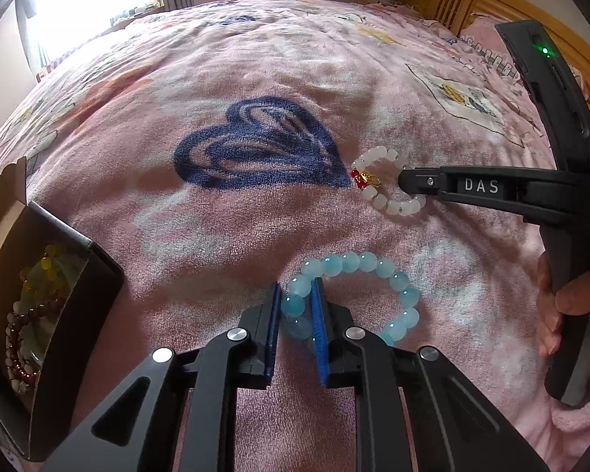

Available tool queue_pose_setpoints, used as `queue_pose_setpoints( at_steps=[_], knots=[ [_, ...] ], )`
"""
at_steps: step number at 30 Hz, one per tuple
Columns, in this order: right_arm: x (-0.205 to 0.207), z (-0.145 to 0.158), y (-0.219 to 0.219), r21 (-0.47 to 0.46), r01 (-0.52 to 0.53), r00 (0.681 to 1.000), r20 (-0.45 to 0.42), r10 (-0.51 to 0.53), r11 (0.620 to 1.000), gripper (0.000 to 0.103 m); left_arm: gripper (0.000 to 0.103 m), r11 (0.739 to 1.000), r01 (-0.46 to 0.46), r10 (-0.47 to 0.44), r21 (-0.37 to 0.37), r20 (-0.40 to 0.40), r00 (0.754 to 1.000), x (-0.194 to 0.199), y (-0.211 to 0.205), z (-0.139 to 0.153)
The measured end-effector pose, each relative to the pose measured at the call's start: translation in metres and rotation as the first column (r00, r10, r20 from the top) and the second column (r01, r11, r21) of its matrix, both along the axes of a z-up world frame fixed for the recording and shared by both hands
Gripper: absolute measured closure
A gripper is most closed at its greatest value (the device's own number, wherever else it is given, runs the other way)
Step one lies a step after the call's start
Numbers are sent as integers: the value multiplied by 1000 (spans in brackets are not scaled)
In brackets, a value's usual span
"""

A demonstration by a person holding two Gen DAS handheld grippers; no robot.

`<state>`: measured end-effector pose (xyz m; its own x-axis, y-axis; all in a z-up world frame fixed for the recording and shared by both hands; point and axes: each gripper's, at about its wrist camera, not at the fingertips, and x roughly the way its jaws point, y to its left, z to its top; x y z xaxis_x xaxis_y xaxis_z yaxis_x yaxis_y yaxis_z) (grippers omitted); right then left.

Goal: Organize jewelry
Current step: 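Grasp the light-blue bead bracelet with the left tool while the right tool grasps the white gold-charm bracelet, then carry the light-blue bracelet with the left tool while the right tool carries the white bracelet to the box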

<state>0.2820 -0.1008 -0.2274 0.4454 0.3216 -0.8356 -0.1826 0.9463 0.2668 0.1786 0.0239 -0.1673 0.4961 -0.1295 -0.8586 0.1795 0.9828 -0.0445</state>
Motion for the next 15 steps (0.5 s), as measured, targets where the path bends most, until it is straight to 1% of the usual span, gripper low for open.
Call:
queue_pose_setpoints(
  at_steps=[3,7,10,15],
  knots=[
    [-8,5,-3,19,0,1000,8,0,1000,92,89,1000,-6,6,-15,6,1000,-1,3,4],
    [-20,17,-5,21,-6,1000,28,5,1000,92,90,1000,-5,5,-8,25,1000,-6,5,11],
    [-29,32,-7,35,-9,999,54,7,999,92,90,1000,-8,9,-12,43,999,-10,8,18],
    [-48,62,-11,33,-34,993,116,30,999,92,90,999,-31,32,-22,86,996,-20,20,34]
  ],
)
